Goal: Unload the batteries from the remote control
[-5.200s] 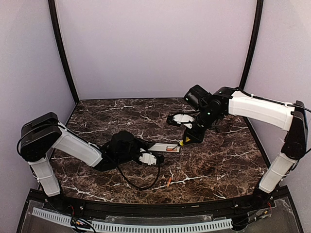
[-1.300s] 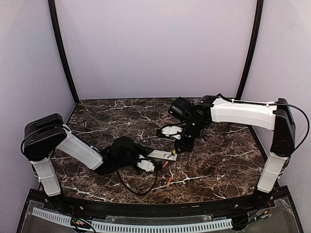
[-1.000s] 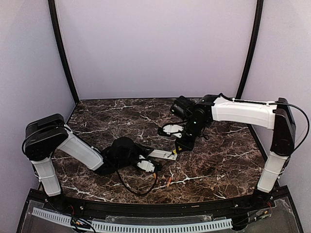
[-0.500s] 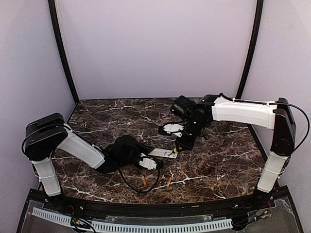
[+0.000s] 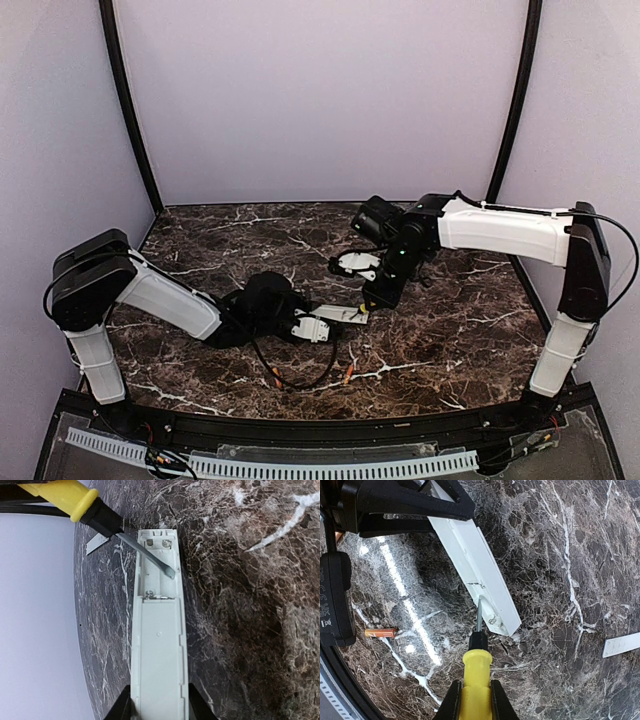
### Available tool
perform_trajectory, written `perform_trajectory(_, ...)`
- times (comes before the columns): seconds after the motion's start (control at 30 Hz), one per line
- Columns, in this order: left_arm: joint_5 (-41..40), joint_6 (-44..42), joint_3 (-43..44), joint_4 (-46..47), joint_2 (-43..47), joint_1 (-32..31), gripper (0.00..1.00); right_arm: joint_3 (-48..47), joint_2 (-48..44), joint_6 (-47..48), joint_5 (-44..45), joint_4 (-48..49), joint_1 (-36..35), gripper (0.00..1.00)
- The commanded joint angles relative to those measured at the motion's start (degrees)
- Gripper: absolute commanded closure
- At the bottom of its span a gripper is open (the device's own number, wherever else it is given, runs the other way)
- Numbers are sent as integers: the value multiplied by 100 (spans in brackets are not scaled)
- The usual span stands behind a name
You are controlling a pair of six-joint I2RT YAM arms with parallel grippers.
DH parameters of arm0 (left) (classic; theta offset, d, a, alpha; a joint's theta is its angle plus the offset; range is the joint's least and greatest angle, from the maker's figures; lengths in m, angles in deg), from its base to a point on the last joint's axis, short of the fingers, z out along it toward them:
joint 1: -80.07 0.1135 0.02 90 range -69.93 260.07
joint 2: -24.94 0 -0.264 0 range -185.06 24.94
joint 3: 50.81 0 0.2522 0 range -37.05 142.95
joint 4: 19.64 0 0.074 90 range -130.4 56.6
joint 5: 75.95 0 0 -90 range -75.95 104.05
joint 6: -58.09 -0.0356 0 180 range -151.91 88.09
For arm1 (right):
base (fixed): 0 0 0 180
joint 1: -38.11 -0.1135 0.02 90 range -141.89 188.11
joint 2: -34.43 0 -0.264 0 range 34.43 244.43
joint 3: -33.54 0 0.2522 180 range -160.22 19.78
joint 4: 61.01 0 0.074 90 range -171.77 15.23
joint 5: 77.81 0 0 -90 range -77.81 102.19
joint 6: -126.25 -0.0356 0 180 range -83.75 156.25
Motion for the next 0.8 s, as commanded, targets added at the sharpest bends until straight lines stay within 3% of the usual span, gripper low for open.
perform_trajectory(0.0,23,448,178,-312,61,49,100,42,-200,-124,-181,-120,-45,100)
perform_trajectory(0.77,121,608,237,-514,123,108,100,65,-115,-145,141,-108,-13,100)
